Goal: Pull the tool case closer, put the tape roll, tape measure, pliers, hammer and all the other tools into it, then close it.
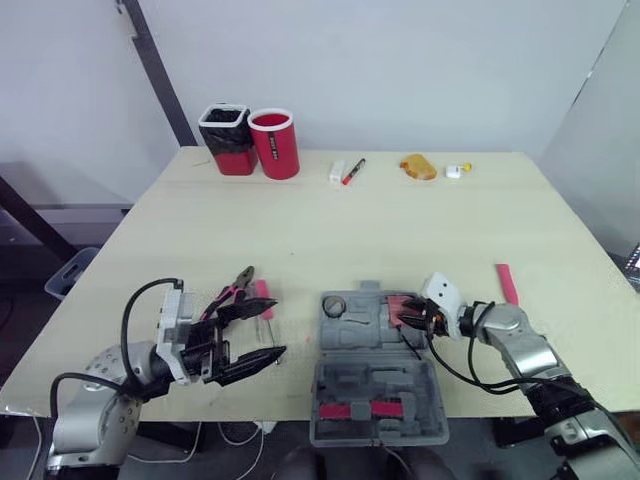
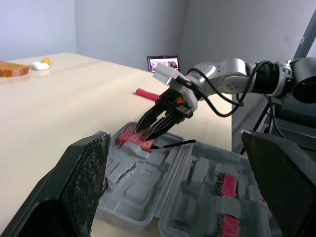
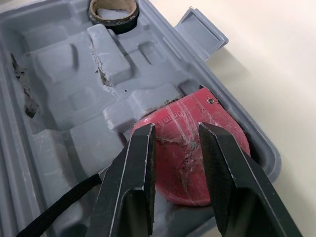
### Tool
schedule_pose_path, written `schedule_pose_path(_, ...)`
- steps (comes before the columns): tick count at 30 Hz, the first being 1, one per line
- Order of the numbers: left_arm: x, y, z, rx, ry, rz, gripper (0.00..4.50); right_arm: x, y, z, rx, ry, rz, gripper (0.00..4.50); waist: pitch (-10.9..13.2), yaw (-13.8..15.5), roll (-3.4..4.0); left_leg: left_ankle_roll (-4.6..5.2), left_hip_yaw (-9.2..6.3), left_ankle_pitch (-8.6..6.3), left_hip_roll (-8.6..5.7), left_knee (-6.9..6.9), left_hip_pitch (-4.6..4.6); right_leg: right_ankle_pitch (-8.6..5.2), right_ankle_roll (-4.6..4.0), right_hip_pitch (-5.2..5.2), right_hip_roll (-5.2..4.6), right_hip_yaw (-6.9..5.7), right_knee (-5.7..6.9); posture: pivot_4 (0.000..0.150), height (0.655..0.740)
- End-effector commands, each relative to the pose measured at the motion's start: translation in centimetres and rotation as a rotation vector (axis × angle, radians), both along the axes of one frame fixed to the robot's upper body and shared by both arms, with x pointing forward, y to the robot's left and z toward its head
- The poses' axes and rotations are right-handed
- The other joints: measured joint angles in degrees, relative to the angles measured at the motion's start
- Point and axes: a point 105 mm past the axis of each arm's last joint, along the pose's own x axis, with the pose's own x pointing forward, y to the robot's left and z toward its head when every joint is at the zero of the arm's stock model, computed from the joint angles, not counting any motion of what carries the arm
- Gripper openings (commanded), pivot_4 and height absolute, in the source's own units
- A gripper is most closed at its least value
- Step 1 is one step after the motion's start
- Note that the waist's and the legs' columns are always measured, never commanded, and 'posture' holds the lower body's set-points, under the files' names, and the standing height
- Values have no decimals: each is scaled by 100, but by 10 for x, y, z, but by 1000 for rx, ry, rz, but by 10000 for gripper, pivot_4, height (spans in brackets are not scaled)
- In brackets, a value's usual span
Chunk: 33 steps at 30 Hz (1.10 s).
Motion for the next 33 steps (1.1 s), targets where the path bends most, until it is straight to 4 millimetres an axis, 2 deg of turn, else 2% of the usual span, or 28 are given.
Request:
schedule_pose_path(1, 2, 1, 2, 10, -5, 24, 45000, -15, -15, -52, -125, 197, -61, 14277, -14, -2, -13, 0, 0, 0, 0, 0, 2, 0, 0, 1, 0, 0, 2, 1500, 7400)
schedule_pose_path(4, 5, 3, -1, 8, 9, 58, 45000, -20, -19, -66, -144, 261, -78, 14277, -52, -4, -31, 0, -1, 0, 4, 1, 14, 0, -1, 1, 0, 1, 8, 1500, 7400)
schedule_pose_path(7, 7, 4, -3, 5, 20, 94, 45000, -11, -25, -57, -125, 206, -110, 14277, -91, 3, -53, 0, -7, 0, 5, 0, 18, -1, -3, 4, 0, -2, 8, 1500, 7400)
schedule_pose_path(9, 8, 5, -5, -15, 44, 128, 45000, 6, -27, -29, -20, 90, -171, 14277, -92, 6, -54, 0, -21, 0, 9, 3, 19, 0, -2, 5, -7, 3, 8, 1500, 7400)
schedule_pose_path(12, 11, 8, -9, -38, 72, 213, 45000, 10, -28, 16, 194, -49, -161, 14277, -77, 57, -43, 0, -27, 0, 6, 5, 11, 0, -1, 4, -21, 5, 6, 1500, 7400)
schedule_pose_path(14, 12, 11, -13, -36, 95, 273, 45000, 6, -34, 34, 254, -116, -158, 14277, -54, 62, -13, 1, -26, 0, -2, 4, -8, 0, 1, -1, -32, 7, 1, 1500, 7400)
schedule_pose_path(17, 12, 19, -20, -47, 135, 365, 45000, -7, -48, 48, 285, -157, -169, 14277, -28, 39, 22, 2, -27, -1, 0, -7, -16, -1, 4, -5, -25, 3, -10, 1500, 7400)
schedule_pose_path(24, 5, 43, -35, -40, 172, 548, 45000, -50, -93, 53, 295, -185, -331, 14277, -27, 38, 18, 1, -21, -1, 0, -39, -8, -2, 2, -3, -4, -5, -27, 1500, 7400)
schedule_pose_path(27, -3, 57, -44, -10, 200, 599, 45000, -78, -117, 46, 262, -172, -408, 22683, -24, 42, 21, 1, -22, 0, 1, -35, -4, -3, 3, -3, -9, 0, -28, 1500, 7400)
schedule_pose_path(29, -9, 65, -47, -10, 215, 630, 45000, -95, -129, 43, 238, -162, -445, 33235, -25, 43, 20, 0, -25, -1, 3, -34, -4, -9, 13, -2, -15, 2, -32, 1500, 7400)
schedule_pose_path(30, -12, 68, -48, 2, 218, 641, 45000, -102, -136, 43, 233, -161, -472, 36904, -24, 43, 19, 0, -25, -1, 5, -35, -6, -13, 20, -3, -18, 3, -37, 1500, 7400)
schedule_pose_path(31, -15, 71, -50, 14, 220, 652, 45000, -110, -142, 43, 231, -155, -495, 43235, -24, 42, 18, 0, -24, -1, 4, -35, -7, -13, 20, -4, -21, 4, -40, 1500, 7400)
schedule_pose_path(33, -19, 76, -52, 19, 233, 667, 45000, -122, -150, 42, 217, -142, -517, 44229, -23, 33, 20, 0, -23, -2, 5, -35, -7, -14, 22, -4, -28, 5, -43, 1500, 7400)
